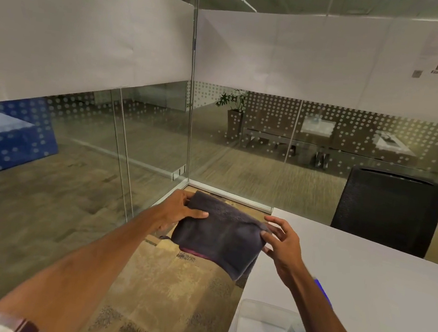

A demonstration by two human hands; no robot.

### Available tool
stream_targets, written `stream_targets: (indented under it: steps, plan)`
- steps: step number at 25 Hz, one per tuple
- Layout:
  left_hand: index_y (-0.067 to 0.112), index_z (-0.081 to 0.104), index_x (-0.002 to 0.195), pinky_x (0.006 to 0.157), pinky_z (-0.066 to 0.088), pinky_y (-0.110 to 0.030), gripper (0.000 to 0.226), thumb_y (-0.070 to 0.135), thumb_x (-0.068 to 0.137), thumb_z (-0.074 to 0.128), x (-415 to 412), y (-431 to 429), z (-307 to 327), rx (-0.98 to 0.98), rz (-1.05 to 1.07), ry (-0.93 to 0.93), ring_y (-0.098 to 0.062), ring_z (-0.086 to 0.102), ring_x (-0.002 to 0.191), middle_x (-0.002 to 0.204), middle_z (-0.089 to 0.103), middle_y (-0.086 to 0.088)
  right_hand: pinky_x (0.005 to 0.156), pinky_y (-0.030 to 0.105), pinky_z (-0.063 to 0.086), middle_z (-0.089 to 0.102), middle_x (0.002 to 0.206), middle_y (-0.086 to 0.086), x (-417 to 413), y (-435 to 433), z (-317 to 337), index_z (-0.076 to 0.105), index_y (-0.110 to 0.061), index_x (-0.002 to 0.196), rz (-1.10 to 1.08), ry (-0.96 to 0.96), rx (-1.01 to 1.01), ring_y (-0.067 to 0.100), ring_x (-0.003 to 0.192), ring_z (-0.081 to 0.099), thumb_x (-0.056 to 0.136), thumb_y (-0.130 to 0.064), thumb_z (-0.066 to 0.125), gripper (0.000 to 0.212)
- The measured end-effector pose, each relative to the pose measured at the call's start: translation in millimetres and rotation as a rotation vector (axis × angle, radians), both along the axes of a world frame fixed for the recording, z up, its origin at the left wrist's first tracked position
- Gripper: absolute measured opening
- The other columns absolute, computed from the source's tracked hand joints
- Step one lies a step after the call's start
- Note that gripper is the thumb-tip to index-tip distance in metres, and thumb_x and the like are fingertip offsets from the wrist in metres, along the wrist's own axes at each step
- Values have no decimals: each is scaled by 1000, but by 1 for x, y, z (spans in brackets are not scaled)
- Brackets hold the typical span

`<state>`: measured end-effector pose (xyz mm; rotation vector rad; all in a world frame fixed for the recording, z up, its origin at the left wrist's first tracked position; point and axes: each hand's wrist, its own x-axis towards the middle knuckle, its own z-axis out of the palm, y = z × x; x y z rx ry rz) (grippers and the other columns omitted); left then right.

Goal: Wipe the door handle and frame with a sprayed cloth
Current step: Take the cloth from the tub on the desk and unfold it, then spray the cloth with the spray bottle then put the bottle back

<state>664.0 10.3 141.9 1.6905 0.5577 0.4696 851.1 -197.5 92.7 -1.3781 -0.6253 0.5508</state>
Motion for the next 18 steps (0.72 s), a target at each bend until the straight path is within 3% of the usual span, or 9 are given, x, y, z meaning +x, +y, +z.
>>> stream_targets:
  steps: [4, 7, 10, 13, 16, 18]
  plan:
    - [15, 74, 98, 73, 57, -17, 30, -2, 75, 80, 8, 1, 17, 130, -61, 45, -8, 73, 87, 89, 78, 3, 72, 23, 58, 66, 113, -1, 0, -4, -5, 62, -23, 108, -18, -5, 24, 22, 108, 63, 88, -3, 64, 28]
    - [22, 75, 90, 66, 54, -13, 26, 0, 77, 79, 15, -3, 22, 171, -86, 96, -4, 73, 81, 82, 78, 8, 93, 35, 50, 60, 123, -1, -7, -8, -21, 56, -15, 125, -111, -80, -55, 19, 115, 57, 88, -8, 65, 39]
    - [27, 73, 88, 63, 54, -13, 26, 5, 76, 81, 18, -4, 22, 200, -69, 163, -1, 72, 75, 76, 76, 14, 100, 39, 45, 55, 130, -3, -24, -19, -54, 50, -16, 134, -146, -142, -146, 16, 120, 52, 87, -16, 68, 51]
    - [27, 73, 88, 65, 55, -16, 27, 6, 74, 82, 21, -1, 20, 197, -56, 201, -4, 72, 76, 76, 76, 12, 99, 38, 46, 56, 127, -6, -45, -36, -90, 51, -20, 132, -136, -110, -214, 15, 117, 54, 87, -23, 69, 49]
    - [29, 72, 90, 59, 52, -11, 31, 6, 73, 83, 22, -2, 21, 224, -89, 220, 2, 71, 71, 73, 75, 17, 97, 40, 49, 61, 118, -6, -57, -57, -123, 56, -20, 123, -234, -57, -334, 16, 106, 59, 87, -30, 67, 39]
    - [29, 72, 92, 57, 51, -8, 33, 6, 73, 83, 24, -3, 24, 252, -118, 221, 4, 70, 70, 73, 75, 19, 85, 36, 56, 70, 104, 2, -59, -73, -136, 64, -14, 108, -353, 6, -376, 21, 93, 66, 89, -31, 65, 26]
